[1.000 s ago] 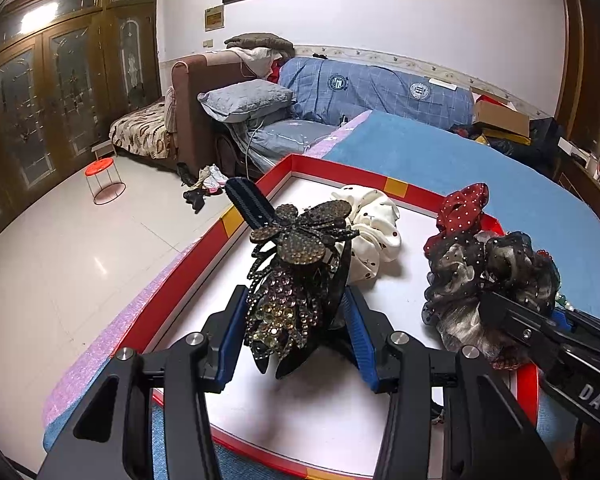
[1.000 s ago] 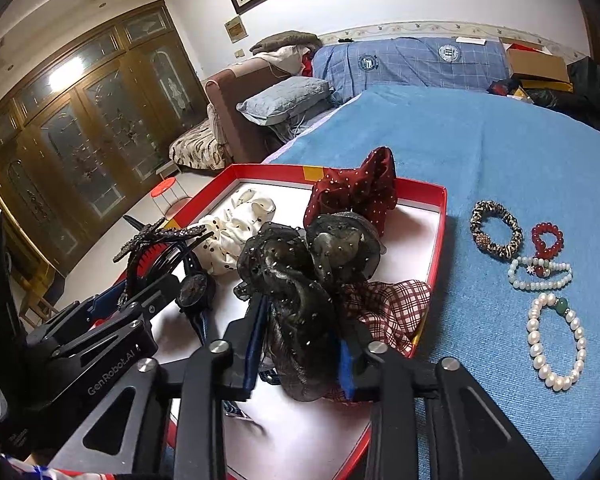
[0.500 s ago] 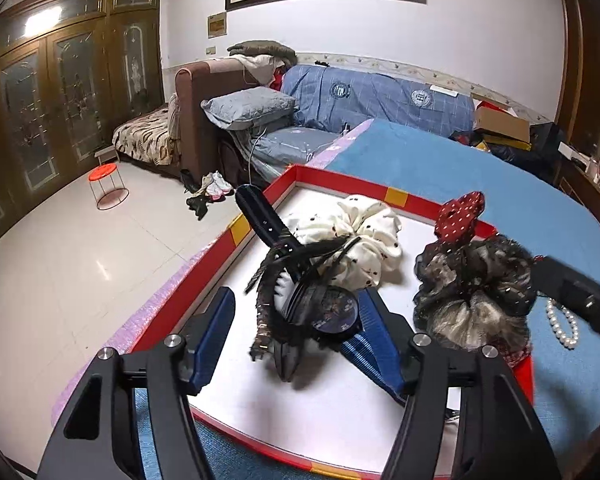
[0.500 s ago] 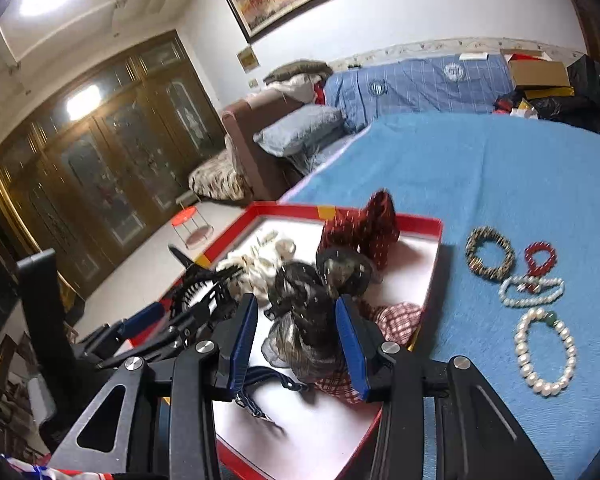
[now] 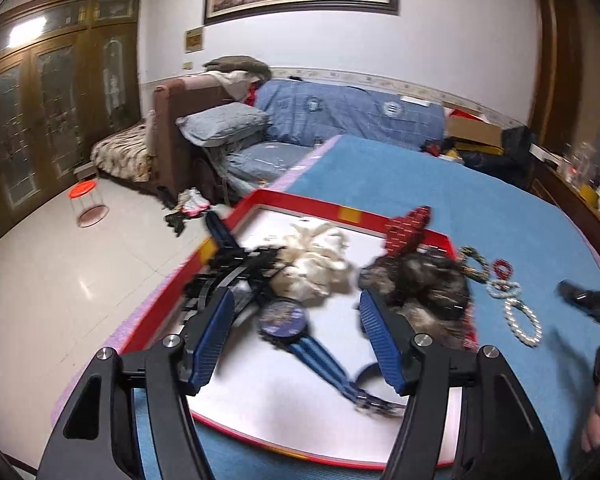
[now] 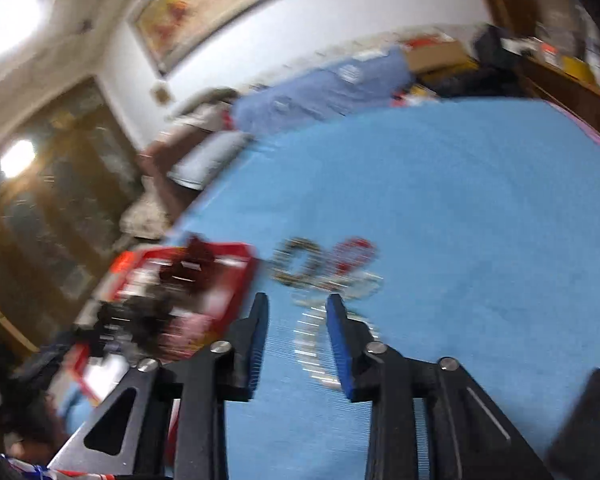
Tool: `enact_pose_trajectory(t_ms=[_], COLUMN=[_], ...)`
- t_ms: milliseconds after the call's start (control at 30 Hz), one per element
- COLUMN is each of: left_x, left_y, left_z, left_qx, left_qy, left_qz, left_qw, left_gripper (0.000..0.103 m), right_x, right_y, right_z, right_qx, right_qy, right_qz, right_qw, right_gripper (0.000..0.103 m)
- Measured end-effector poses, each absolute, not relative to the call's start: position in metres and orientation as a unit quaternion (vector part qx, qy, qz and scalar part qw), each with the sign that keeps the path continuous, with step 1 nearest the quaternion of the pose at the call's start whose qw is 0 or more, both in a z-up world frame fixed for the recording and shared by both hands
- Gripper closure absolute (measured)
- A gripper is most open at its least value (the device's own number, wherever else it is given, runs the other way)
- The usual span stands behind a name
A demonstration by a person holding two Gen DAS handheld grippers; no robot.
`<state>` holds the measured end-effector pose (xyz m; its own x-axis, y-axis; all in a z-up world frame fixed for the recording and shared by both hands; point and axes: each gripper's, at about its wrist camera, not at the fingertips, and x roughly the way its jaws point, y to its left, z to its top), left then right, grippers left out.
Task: Organize jewelry
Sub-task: 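Move both tools toward the bracelets on the bed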
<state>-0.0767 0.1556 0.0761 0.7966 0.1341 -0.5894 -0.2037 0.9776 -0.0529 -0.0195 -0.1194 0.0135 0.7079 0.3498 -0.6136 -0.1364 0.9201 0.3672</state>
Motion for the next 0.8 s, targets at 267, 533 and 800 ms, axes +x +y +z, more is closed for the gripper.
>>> enact_pose_trajectory(t_ms=[267,533,800], left_x=[-0.073,-0.061,-0.034], left_y=[0.130,0.107,0.067], left_z=[0.075,0.080,0.087], left_qx=[-0.032,-0.023,-0.017], left_qy=[0.316,0.338,0.375], left_qz=[0.058,0.003,-0.071], left_qw=[0.946,0.941,0.924], left_gripper=[0.039,0.039,0.039], right_x=[0.000,0.011,0.000], right_y=[-0.109,-0.077,-0.101], right_z=[-0.017,-0.024,-0.014], right_qx=[0.076,-0.066,-0.008], right_qy=[0.435,0.421,0.420], right_qz=[0.093,0.081,0.095], right_qw=[0.892,0.901,0.902], right_gripper=[0.076,0.092,0.093])
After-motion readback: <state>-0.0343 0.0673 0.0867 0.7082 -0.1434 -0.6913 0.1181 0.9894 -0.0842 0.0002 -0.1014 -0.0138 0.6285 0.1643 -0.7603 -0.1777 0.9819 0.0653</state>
